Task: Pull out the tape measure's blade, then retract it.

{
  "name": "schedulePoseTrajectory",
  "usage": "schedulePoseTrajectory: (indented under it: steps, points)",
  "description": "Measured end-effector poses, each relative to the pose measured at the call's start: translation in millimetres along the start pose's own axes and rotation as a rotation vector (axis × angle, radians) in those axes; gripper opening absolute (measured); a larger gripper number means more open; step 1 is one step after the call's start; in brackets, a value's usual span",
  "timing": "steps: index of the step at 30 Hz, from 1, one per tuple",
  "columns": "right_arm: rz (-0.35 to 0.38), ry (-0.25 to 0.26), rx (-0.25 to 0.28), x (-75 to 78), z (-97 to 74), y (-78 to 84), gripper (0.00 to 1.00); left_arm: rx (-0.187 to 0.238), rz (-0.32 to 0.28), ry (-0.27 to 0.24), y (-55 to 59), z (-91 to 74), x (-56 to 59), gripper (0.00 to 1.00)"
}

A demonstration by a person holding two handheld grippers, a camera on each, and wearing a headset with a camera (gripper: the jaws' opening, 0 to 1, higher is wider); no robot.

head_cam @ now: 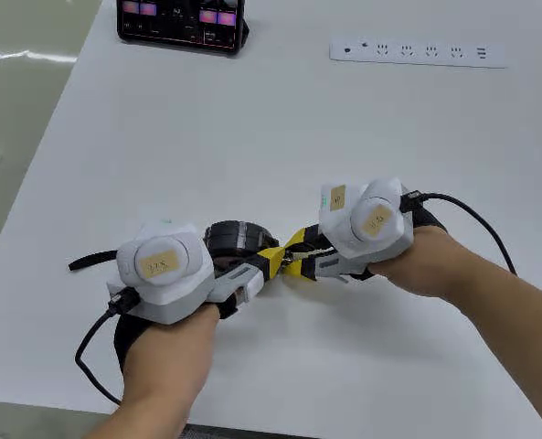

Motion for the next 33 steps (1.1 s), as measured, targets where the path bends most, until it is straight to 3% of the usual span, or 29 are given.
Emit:
schedulePoseTrajectory:
  steps: [19,24,33]
  points:
    - [0.008,0.012,0.013,-1.5,1.6,-1.4,0.13,-0.002,0.010,0.003,0.0,0.5,0.7,0.59]
    - [0.035,0.019,0.020,-1.0,0.2,-2.0,0.24,-0.005,0.024,0.027,-0.1,0.1,0.5,0.60]
    - [0.038,0.026,0.033,-1.8,-1.6,-2.8,0.27,-0.018,0.068,0.034,0.6,0.2,0.8,0.61]
Point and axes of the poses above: the centre of the closed fingertips' face, and the gripper's own axes: z roughly forward along the fingers, x roughly to its right, y roughly out of its underside, the point moved 6 cm from there along -z, roughly backward along the fingers, and after that the axes turned 10 degrees about x, right-handed, at the moved point
